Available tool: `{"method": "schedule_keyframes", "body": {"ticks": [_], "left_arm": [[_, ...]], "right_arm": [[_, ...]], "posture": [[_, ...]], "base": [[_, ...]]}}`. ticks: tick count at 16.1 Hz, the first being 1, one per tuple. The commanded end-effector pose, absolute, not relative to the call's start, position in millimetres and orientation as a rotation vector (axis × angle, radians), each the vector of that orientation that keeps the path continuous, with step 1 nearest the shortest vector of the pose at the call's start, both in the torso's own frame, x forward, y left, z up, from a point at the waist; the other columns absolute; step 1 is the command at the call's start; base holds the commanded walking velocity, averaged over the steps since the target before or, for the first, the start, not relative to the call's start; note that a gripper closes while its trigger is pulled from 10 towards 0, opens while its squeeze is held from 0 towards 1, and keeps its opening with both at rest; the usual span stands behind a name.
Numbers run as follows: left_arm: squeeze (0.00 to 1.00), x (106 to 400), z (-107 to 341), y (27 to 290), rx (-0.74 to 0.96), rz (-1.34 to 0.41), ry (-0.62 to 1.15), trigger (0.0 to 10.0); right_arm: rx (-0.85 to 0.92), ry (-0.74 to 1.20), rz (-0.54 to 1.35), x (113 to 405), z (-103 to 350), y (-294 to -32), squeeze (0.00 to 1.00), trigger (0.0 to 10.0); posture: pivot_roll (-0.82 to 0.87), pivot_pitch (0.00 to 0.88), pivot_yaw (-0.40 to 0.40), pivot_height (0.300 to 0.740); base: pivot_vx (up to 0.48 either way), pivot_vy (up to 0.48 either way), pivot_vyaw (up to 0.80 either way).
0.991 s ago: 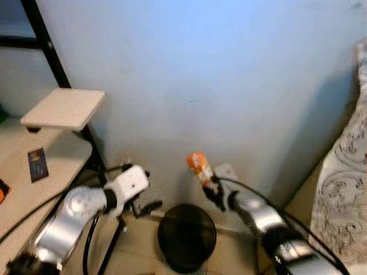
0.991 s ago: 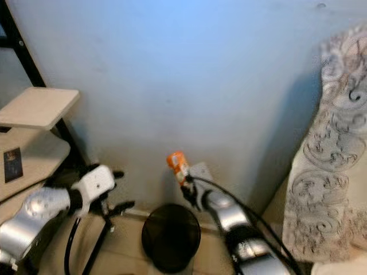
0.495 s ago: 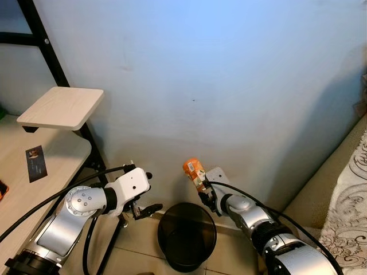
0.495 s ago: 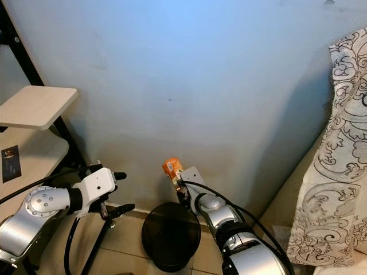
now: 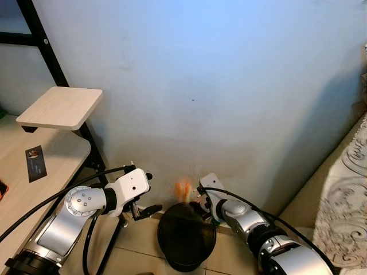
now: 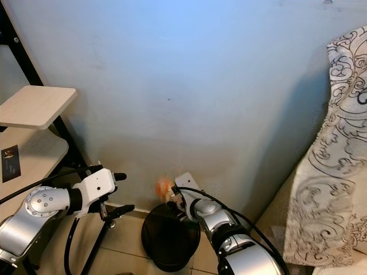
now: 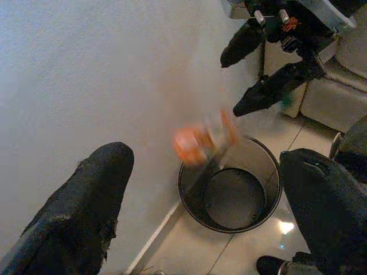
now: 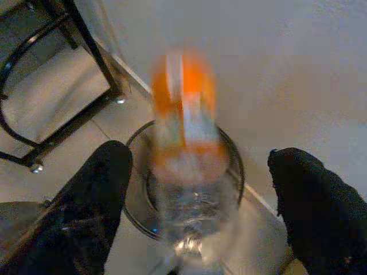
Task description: Clean up the room
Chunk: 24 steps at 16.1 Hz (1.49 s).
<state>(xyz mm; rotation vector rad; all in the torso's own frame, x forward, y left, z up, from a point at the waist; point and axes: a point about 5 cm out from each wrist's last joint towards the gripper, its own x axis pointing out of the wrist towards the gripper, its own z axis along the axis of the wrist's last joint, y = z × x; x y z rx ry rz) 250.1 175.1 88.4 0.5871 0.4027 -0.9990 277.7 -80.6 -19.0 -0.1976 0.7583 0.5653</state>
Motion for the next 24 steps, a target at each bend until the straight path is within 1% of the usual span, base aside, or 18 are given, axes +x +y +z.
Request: {"method": "schedule_keyframes", "body": {"ticks": [1,6,7,8,9,11,12,14,15,16,18,20,21,24], "left_arm": [[0.0,252.9,92.5,175.7,0.604,-0.998,0.397,10.0],[0.0,253.1,91.8,175.2,0.598,-1.001,0.398,10.0],[0.0,251.2,90.9,173.4,0.568,-0.974,0.394,10.0],[0.0,250.5,90.6,173.0,0.557,-0.964,0.393,10.0],[0.0,249.9,90.9,171.9,0.519,-0.932,0.385,10.0],[0.0,250.5,89.7,171.3,0.404,-0.767,0.367,10.0],[0.0,250.1,90.4,170.9,0.373,-0.727,0.35,10.0],[0.0,249.2,92.1,171.0,0.294,-0.612,0.312,10.0],[0.0,248.6,93.7,172.4,0.246,-0.498,0.281,10.0],[0.0,247.8,94.2,174.0,0.235,-0.425,0.268,10.0],[0.0,247.9,92.1,179.4,0.249,-0.331,0.268,10.0],[0.0,248.0,90.0,180.7,0.227,-0.28,0.268,10.0],[0.0,247.3,89.5,177.8,0.219,-0.282,0.266,10.0],[0.0,245.1,89.3,175.0,0.214,-0.26,0.266,10.0]], "right_arm": [[-0.153,0.769,0.564,275.4,-20.8,-80.1,1.0,10.0],[-0.069,0.759,0.52,273.3,-22.9,-85.2,1.0,10.0],[-0.009,0.699,0.478,279.4,-17.3,-92.1,1.0,10.0],[0.015,0.681,0.466,281.2,-15.4,-94.2,1.0,10.0],[0.048,0.651,0.446,284.4,-11.8,-98.6,1.0,10.0],[0.156,0.477,0.376,293.4,7.8,-117.6,1.0,10.0],[0.181,0.426,0.359,293.3,15.0,-122.8,1.0,10.0],[0.236,0.32,0.304,289.5,33.4,-133.3,1.0,10.0],[0.252,0.25,0.302,280.5,48.8,-135.6,1.0,10.0],[0.251,0.22,0.313,271.0,56.7,-135.1,1.0,10.0],[0.28,0.216,0.292,258.3,59.5,-134.5,1.0,10.0],[0.28,0.229,0.264,252.9,61.1,-134.4,1.0,10.0],[0.246,0.231,0.278,255.1,63.5,-134.3,1.0,10.0],[0.259,0.251,0.275,254.5,65.9,-138.5,1.0,10.0]], "posture": [[0.17,0.0,0.017,0.74],[0.16,0.0,0.026,0.74],[0.16,0.0,0.023,0.74],[0.16,0.0,0.022,0.74],[0.16,0.0,0.021,0.74],[0.15,0.0,0.018,0.74],[0.15,0.0,0.019,0.74],[0.13,0.0,0.02,0.74],[0.11,0.0,0.027,0.74],[0.1,0.0,0.028,0.74],[0.06,0.0,0.043,0.74],[0.02,0.0,0.068,0.74],[0.02,0.0,0.066,0.74],[0.06,0.0,0.043,0.74]], "base": [[0.0,0.0,0.0],[0.0,0.0,0.0],[0.0,0.0,0.0],[0.0,0.0,0.0],[0.0,0.0,0.0],[0.0,0.0,0.0],[0.0,0.0,0.0],[0.0,0.0,-0.61],[0.0,0.0,-0.79],[0.0,0.0,-0.79],[0.0,0.0,-0.78],[0.0,0.0,-0.78],[0.0,0.0,-0.77],[0.0,0.0,-0.78]]}}
